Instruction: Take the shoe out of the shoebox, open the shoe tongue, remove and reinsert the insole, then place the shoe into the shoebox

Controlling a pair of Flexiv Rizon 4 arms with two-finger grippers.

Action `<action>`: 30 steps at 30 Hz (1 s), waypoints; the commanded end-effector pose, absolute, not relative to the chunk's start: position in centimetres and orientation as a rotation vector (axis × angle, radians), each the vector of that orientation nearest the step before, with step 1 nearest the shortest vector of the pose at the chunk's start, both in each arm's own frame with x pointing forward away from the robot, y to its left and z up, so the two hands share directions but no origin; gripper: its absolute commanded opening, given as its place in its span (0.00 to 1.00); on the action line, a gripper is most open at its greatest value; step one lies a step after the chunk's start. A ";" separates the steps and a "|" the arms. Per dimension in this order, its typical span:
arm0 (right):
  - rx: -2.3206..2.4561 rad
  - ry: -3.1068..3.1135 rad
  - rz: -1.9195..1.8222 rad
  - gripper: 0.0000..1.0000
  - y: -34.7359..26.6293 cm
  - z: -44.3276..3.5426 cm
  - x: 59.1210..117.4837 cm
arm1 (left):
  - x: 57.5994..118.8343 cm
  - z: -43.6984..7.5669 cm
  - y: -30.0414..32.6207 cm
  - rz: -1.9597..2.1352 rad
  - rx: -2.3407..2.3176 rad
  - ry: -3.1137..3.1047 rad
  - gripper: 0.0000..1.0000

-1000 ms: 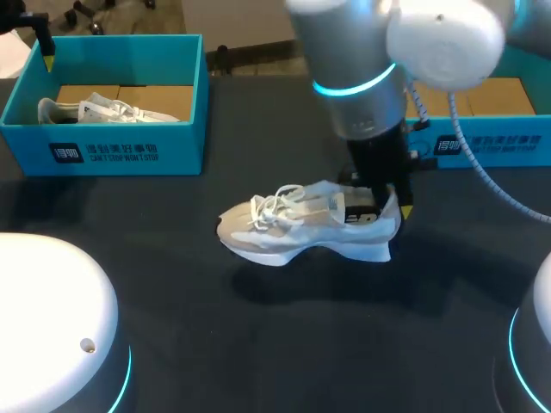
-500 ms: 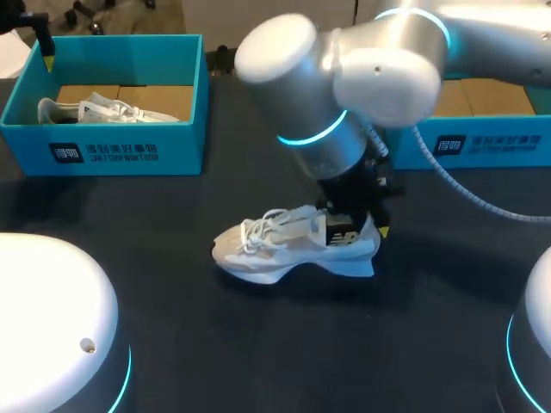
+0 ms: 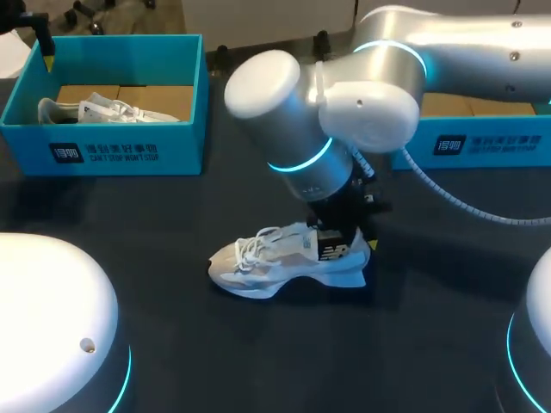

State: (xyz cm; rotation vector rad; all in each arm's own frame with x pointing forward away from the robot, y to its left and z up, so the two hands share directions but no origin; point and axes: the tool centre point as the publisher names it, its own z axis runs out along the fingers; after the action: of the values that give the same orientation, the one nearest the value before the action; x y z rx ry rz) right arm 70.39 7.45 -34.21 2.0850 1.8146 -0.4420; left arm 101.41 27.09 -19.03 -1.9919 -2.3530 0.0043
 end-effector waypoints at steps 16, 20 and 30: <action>2.089 1.829 -0.381 0.37 7.2 -34.7 70.6 | 101.2 -19.0 27.1 -0.002 -1.992 -2.355 1.00; 2.093 1.830 -0.381 0.43 7.2 -34.6 70.4 | 101.2 -19.0 27.1 -0.002 -1.992 -2.355 1.00; 2.042 1.895 -0.286 0.47 7.6 -32.2 70.3 | 101.2 -19.0 27.1 -0.002 -1.992 -2.355 1.00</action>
State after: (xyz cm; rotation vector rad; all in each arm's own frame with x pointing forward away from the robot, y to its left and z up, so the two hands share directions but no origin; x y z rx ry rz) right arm 70.77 8.22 -33.33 2.0597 1.8664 -0.3256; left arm 101.41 27.09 -19.03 -1.9920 -2.3530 0.0043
